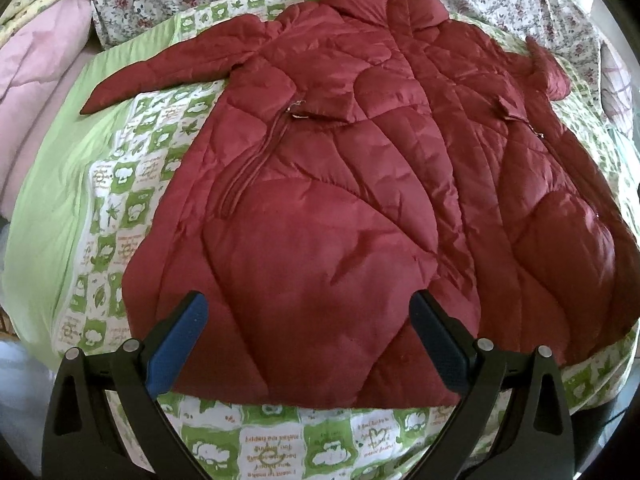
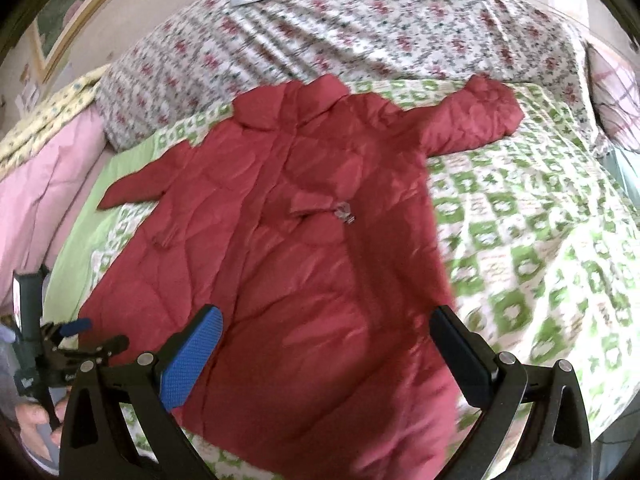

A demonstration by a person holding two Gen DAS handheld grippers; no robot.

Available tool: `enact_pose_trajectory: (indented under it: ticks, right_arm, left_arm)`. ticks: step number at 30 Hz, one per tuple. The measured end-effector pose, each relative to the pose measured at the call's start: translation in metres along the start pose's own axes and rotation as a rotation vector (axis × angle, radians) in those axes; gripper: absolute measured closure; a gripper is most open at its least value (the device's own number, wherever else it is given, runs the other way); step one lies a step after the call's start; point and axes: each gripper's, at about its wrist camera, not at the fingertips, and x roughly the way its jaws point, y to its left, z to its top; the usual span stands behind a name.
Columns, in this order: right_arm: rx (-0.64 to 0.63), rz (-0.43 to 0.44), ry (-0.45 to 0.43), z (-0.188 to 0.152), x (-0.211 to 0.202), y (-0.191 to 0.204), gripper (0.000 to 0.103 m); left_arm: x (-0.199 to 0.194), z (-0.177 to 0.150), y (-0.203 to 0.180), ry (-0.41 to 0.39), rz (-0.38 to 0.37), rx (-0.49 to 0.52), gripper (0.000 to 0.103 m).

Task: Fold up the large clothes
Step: 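Grasp the red jacket's sleeve cuff with the right gripper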

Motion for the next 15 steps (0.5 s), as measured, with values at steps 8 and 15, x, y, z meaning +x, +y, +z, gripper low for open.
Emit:
enact_pose_trajectory:
  ticks: [8,15]
  right_arm:
    - [0.058,-0.031,-0.055,0.045,0.011,-0.046,0.0]
    - [0.109,-0.058,-0.067,0.099,0.034,-0.083,0.0]
  left_arm:
    - [0.005,0.024,0.002,-0.014,-0.013,-0.018,0.002]
    - [0.008,0.051,0.006,-0.02,-0.008,-0.048,0.002]
